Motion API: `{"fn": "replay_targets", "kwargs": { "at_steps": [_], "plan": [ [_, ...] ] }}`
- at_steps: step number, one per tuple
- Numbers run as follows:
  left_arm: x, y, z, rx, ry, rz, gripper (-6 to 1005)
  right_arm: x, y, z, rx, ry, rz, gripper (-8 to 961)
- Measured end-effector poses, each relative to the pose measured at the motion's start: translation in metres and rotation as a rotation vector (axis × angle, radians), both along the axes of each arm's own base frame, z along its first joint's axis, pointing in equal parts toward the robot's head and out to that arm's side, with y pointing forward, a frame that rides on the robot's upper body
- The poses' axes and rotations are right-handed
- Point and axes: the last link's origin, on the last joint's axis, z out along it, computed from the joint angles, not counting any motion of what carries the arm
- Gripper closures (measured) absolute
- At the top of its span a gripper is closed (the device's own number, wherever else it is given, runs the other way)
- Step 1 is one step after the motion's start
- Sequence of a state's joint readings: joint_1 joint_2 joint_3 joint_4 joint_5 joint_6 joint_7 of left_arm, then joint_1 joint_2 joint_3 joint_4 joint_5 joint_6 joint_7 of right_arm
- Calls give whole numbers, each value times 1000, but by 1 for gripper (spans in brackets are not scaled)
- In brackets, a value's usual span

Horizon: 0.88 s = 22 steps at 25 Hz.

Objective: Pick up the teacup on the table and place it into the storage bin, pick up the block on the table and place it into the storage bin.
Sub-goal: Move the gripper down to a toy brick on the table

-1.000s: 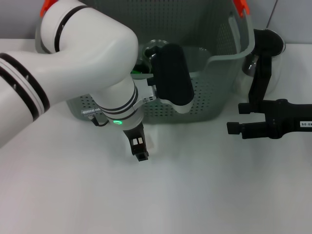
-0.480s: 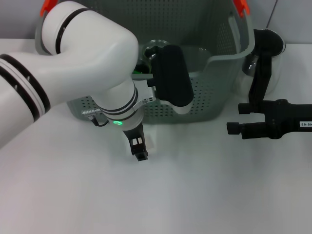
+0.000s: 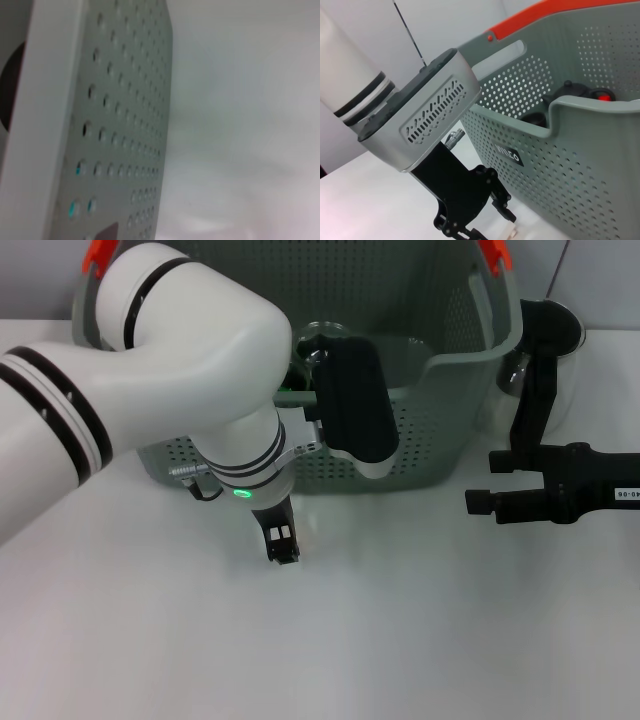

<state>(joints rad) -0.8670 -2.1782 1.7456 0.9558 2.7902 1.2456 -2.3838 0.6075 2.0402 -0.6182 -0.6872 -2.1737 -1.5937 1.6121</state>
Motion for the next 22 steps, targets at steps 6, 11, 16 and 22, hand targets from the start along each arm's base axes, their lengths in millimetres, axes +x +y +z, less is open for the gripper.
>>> {"fn": "replay_targets", "kwargs": {
  "at_steps": [6, 11, 16, 22],
  "plan": [
    [2, 0, -1, -6, -5, -1, 509, 0, 0, 0, 1, -1, -1, 9],
    [3, 0, -1, -7, -8, -2, 508, 0, 0, 0, 1, -1, -1, 9],
    [1, 0, -2, -10, -3, 3, 506, 1, 0, 0, 0, -1, -2, 9],
    [1, 0, -2, -11, -2, 3, 505, 1, -1, 0, -2, 0, -1, 9]
  ]
}}
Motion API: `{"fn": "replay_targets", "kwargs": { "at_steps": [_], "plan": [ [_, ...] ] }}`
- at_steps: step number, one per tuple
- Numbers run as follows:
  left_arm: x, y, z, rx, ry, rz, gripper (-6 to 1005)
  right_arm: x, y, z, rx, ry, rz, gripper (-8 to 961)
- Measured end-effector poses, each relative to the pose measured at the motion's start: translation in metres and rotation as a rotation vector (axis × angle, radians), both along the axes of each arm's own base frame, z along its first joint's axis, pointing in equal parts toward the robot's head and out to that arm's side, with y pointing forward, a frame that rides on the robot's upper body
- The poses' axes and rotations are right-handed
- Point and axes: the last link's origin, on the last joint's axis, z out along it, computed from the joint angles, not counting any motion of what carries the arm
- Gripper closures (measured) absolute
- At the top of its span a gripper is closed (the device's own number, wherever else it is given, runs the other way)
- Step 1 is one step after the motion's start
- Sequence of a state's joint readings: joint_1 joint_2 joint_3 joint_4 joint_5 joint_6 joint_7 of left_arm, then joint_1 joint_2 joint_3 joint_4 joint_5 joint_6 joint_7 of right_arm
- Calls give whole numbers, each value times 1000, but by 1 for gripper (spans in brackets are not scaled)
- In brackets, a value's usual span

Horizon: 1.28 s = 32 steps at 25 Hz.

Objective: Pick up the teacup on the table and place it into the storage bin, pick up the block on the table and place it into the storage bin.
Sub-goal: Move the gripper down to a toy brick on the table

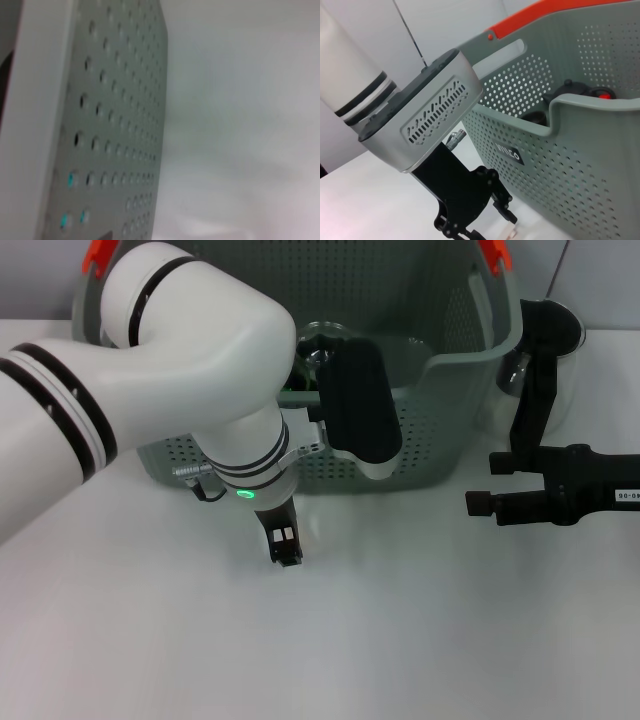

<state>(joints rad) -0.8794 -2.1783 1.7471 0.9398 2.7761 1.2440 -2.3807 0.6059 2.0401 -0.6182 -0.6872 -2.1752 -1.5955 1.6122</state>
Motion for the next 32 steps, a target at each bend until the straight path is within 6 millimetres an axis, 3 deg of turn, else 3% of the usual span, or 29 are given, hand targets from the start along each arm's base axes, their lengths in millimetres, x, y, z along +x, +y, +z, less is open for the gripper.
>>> {"fn": "replay_targets", "kwargs": {
  "at_steps": [32],
  "plan": [
    [3, 0, -7, -14, 4, -6, 512, 0, 1, 1, 5, 1, -1, 8]
  ]
}}
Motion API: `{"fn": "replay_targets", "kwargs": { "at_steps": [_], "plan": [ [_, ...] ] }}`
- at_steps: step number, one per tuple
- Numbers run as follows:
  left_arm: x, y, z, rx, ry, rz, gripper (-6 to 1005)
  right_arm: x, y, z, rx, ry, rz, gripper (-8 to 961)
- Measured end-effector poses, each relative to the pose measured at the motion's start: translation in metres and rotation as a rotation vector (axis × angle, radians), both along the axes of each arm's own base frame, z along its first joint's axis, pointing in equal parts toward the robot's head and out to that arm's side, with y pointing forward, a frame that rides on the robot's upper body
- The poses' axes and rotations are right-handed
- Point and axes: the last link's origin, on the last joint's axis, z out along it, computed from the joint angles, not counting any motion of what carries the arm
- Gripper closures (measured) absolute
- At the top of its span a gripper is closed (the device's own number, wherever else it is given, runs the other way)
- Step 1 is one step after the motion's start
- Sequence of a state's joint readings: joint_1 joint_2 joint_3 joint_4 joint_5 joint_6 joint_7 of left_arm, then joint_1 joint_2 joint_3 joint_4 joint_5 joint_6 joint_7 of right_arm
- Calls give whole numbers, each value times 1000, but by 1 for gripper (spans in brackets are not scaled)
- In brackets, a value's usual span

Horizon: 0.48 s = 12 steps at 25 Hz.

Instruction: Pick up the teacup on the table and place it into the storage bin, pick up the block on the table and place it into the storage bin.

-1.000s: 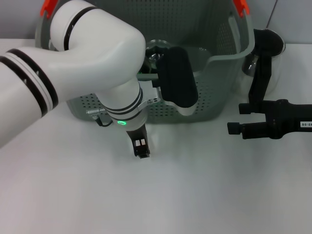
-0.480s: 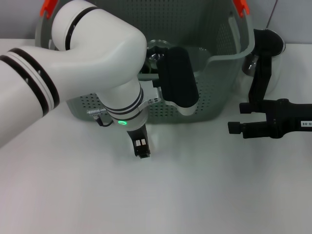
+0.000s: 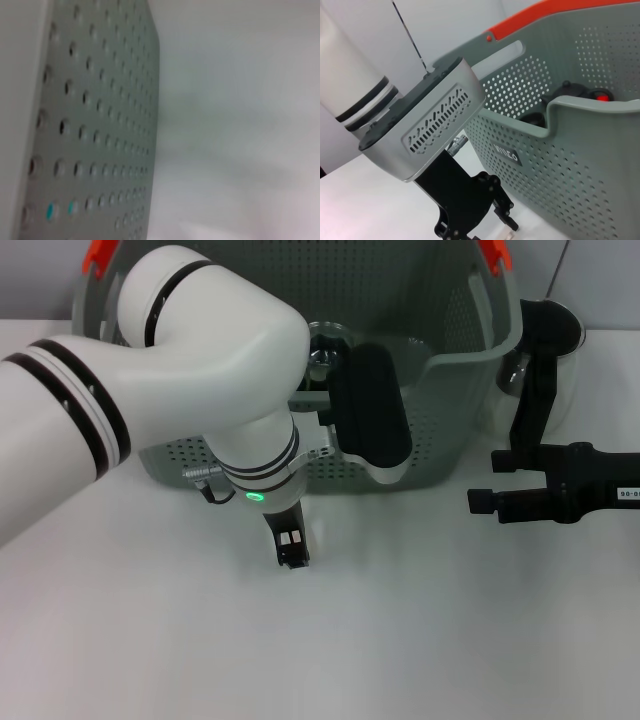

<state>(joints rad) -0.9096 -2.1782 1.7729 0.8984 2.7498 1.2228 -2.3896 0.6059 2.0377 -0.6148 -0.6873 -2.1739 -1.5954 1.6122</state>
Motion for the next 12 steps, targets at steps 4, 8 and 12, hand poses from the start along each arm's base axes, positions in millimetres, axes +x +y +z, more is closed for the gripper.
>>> {"fn": "replay_targets", "kwargs": {
  "at_steps": [4, 8, 12],
  "plan": [
    [1, 1, 1, 3, -2, 6, 514, 0, 0, 0, 0, 2, -1, 9],
    [3, 1, 3, 12, -11, 26, 555, 0, 0, 0, 1, 3, -1, 9],
    [7, 0, 8, 14, -23, 43, 556, 0, 0, 0, 1, 1, -2, 9]
  ]
}}
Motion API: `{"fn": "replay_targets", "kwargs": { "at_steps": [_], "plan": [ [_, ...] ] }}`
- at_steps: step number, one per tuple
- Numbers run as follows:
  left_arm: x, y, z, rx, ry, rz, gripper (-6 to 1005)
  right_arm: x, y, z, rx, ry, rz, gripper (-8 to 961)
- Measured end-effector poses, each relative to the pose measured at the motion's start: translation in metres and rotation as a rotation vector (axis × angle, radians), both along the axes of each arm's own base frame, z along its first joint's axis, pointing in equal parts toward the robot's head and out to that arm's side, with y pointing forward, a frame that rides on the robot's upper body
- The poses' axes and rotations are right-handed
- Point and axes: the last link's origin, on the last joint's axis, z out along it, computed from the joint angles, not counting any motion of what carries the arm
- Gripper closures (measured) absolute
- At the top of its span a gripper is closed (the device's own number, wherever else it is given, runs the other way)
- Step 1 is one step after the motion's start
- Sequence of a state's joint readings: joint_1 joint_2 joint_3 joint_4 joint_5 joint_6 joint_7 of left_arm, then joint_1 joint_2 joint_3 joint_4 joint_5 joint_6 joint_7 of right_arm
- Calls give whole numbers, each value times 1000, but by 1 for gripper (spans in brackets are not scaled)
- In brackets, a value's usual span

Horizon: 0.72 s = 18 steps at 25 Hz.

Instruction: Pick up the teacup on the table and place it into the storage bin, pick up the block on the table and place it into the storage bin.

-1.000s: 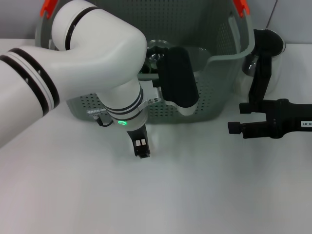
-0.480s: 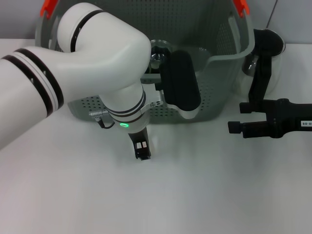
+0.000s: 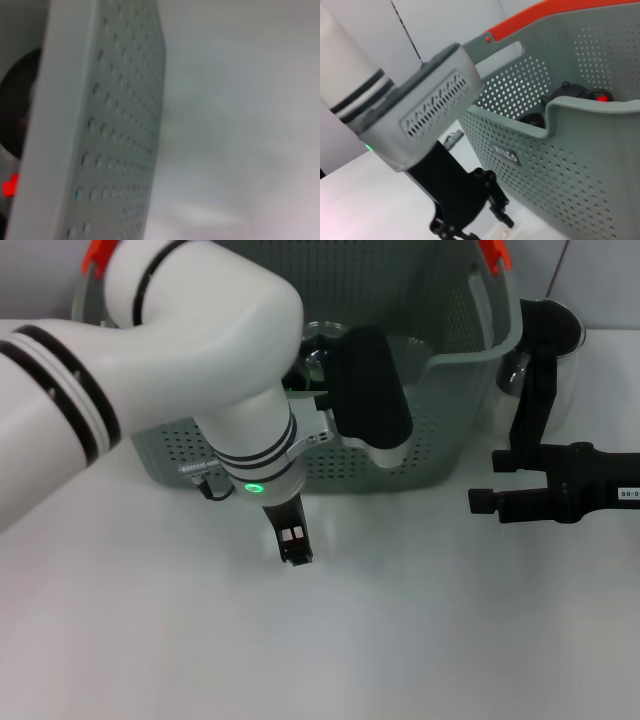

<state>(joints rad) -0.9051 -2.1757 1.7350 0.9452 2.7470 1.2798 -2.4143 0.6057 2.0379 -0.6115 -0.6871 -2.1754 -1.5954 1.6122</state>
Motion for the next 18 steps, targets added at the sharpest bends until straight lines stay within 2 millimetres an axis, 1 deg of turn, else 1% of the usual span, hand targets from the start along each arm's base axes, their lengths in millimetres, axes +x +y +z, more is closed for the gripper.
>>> {"fn": "replay_targets", "kwargs": {
  "at_steps": [3, 7, 8, 9, 10, 11, 14, 15, 18],
  "plan": [
    [6, -6, 13, 1, -41, 32, 557, 1, -1, 1, 0, -1, -2, 9],
    [15, -16, 49, 1, -202, 103, 558, 2, -1, 3, 4, -1, -2, 9],
    [18, -19, 58, -11, -258, 123, 558, 2, -1, 3, 4, -2, -2, 9],
    [19, -23, 71, -21, -333, 147, 558, 3, -1, 4, 5, -2, -2, 9],
    [23, -31, 95, -56, -495, 181, 558, 3, -1, 6, 6, -5, -2, 9],
    [23, -31, 95, -56, -495, 181, 558, 3, -1, 6, 6, -5, -2, 9],
    [31, -40, 131, -115, -755, 198, 559, 4, -1, 8, 3, -4, 1, 9],
    [33, -40, 147, -115, -854, 193, 559, 3, -2, 8, 1, -3, 2, 9],
    [34, -33, 174, -64, -1007, 167, 560, 2, -2, 8, -3, -1, 6, 9]
  ]
}}
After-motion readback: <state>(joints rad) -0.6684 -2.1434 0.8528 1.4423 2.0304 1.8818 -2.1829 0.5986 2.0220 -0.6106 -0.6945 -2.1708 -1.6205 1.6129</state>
